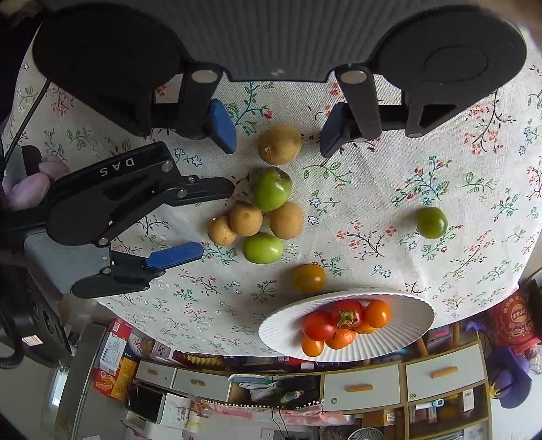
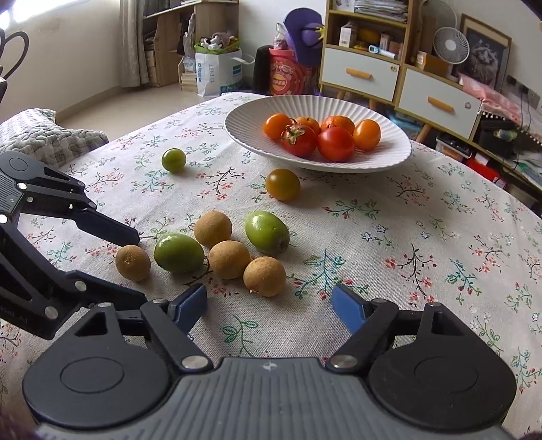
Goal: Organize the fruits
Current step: 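Grasp a small brown fruit with the left tool while the right tool grasps another, then lift both brown fruits and carry them over the white bowl, then lower both brown fruits into the bowl and open both tools, then withdraw both open tools from the bowl toward the green tomatoes, then grasp a green tomato with the left tool while the right tool grasps another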
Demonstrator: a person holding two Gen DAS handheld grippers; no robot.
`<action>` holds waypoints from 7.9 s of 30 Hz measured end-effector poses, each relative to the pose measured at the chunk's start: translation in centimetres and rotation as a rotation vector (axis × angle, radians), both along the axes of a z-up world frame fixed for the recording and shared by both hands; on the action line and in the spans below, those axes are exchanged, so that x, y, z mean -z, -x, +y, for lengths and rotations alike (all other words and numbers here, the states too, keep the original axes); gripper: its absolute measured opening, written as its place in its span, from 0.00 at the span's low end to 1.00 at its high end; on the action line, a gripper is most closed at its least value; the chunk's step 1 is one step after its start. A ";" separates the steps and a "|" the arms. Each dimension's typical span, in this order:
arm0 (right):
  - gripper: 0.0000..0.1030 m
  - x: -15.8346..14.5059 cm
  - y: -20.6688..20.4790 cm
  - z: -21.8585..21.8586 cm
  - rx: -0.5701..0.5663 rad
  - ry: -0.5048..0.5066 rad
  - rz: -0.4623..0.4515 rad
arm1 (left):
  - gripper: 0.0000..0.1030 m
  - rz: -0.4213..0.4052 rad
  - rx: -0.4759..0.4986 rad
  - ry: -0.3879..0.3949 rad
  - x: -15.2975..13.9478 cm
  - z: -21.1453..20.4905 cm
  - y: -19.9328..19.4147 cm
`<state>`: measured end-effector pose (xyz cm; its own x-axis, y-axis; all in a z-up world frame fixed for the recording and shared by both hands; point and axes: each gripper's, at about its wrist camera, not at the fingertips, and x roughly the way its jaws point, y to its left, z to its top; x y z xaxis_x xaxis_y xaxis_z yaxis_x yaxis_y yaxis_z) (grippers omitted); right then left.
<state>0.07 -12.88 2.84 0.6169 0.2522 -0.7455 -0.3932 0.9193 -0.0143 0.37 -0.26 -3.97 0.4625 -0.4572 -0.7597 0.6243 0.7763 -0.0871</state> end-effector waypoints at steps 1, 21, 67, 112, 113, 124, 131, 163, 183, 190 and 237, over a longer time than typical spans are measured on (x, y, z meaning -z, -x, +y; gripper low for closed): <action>0.72 0.0 0.0 0.0 0.000 0.001 -0.002 | 0.43 0.001 -0.001 0.001 0.0 0.0 0.0; 0.49 -0.2 0.0 0.6 -0.034 0.021 -0.026 | 0.22 -0.008 0.003 -0.024 -0.1 -0.1 0.1; 0.23 -4.8 -2.7 -0.5 0.068 -0.092 -0.081 | 0.21 -0.078 -0.078 0.004 -4.0 -1.6 -2.2; 0.23 -3.5 -12.0 -3.9 0.347 -0.234 -0.002 | 0.21 -0.057 -0.353 0.090 -3.4 -7.6 -10.6; 0.23 -3.5 -12.0 -3.9 0.347 -0.235 -0.002 | 0.21 -0.059 -0.352 0.085 -3.4 -7.7 -10.6; 0.23 -3.1 -12.2 -3.9 0.349 -0.224 0.008 | 0.21 -0.061 -0.360 0.080 -3.2 -7.8 -11.0; 0.32 -3.6 -12.0 -4.2 0.359 -0.242 -0.007 | 0.25 -0.084 -0.346 0.077 -3.5 -7.9 -10.7; 0.80 -6.2 -8.4 -4.6 0.325 -0.232 -0.052 | 0.82 -0.123 -0.245 0.002 -5.6 -5.0 -7.5; 0.96 -4.7 -4.0 -3.4 0.208 -0.160 -0.006 | 0.95 -0.110 -0.248 -0.039 -4.5 -0.1 -4.2; 0.97 -3.6 -2.5 -2.8 0.172 -0.133 0.015 | 0.95 -0.082 -0.269 -0.040 -3.5 1.6 -3.7; 0.63 -0.1 -3.0 -0.4 0.109 -0.052 0.026 | 0.28 0.001 -0.041 0.064 -0.2 -0.9 -1.0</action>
